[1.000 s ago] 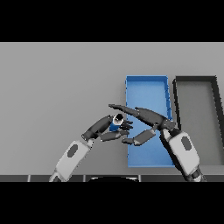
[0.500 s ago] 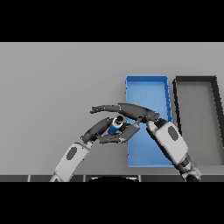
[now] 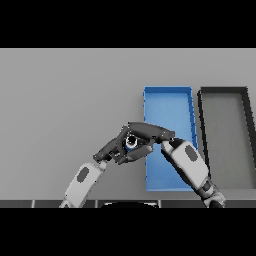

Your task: Pick up the blue pipe and place it into the blue bin.

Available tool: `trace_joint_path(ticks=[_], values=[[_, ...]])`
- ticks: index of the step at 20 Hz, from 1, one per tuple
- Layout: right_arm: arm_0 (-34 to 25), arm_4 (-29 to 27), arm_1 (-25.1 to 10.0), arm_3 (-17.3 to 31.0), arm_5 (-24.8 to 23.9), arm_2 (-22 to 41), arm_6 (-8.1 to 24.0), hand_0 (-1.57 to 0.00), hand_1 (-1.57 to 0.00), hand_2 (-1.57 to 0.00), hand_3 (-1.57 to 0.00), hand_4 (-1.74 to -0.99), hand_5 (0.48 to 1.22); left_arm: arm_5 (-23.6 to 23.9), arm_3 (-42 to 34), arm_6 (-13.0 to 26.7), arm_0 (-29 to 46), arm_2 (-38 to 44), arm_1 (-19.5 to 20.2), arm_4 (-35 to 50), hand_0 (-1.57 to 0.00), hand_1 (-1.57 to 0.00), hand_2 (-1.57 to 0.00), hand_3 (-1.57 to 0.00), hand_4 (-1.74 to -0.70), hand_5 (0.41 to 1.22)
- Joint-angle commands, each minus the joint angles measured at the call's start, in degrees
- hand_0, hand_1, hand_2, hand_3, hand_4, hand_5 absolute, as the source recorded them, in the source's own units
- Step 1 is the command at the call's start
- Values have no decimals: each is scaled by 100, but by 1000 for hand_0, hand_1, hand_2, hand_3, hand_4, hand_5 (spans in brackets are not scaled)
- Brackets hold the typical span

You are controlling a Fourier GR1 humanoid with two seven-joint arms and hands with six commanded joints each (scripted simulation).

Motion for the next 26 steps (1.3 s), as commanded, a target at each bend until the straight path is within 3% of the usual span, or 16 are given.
trace_joint_path(ticks=[1,5,8,10,11,12,15,18,21,23,26], values=[[16,37,-34,-37,-22,-1,-47,-1425,-1425,-1432,-1304,-1665,987,-5,-73,109,40,-9,-29,27,-1571,-1571,-1571,-1464,-1713,1221],[27,238,6,-43,-96,94,-379,-1511,-1511,-1514,-1462,-1710,1125,-18,38,47,-127,128,-85,-89,-1571,-1571,-1571,-1433,-1728,1221],[83,193,94,-29,-218,63,-399,-1540,-1540,-1542,-1515,-1725,1172,-12,-98,187,-76,105,-30,-156,-1571,-1571,-1571,-1422,-1731,1221],[126,360,174,-63,-256,40,-453,-1551,-1551,-1552,-1535,-1731,1190,161,-141,-50,-23,94,31,-390,-1571,-1571,-1571,-1454,-1724,1221],[173,465,195,-131,-305,57,-447,-1555,-1555,-1556,-1542,-1733,1196,234,-157,-90,-6,108,85,-547,-1462,-1342,-1293,-1166,-1599,1221],[180,509,219,-181,-324,49,-341,-1558,-1558,-1559,-1548,-1734,1201,88,-138,-152,10,119,145,-543,-1169,-1073,-1034,-933,-1475,1221],[163,393,271,-274,-329,-5,-4,-1565,-1565,-1565,-1559,-1738,1211,-367,-191,-85,6,124,211,-592,-598,-549,-529,-477,-1206,1221],[264,560,400,-358,-339,-19,108,-1568,-1568,-1568,-1565,-1739,1216,-350,-196,232,18,170,155,-759,-306,-281,-270,-244,-1047,938],[228,674,449,-308,-238,-116,119,-1569,-1569,-1569,-1568,-1740,1218,-319,-168,447,3,215,88,-650,-156,-143,-138,-124,-980,704],[318,715,587,-337,-203,-102,257,-1570,-1570,-1570,-1569,-1740,1219,-349,-118,569,63,221,61,-549,-100,-91,-88,-79,-969,603],[286,480,717,-347,-150,-306,344,-1570,-1570,-1570,-1570,-1741,1220,-233,-129,467,61,187,123,-699,-50,-46,-45,-40,-947,513]])
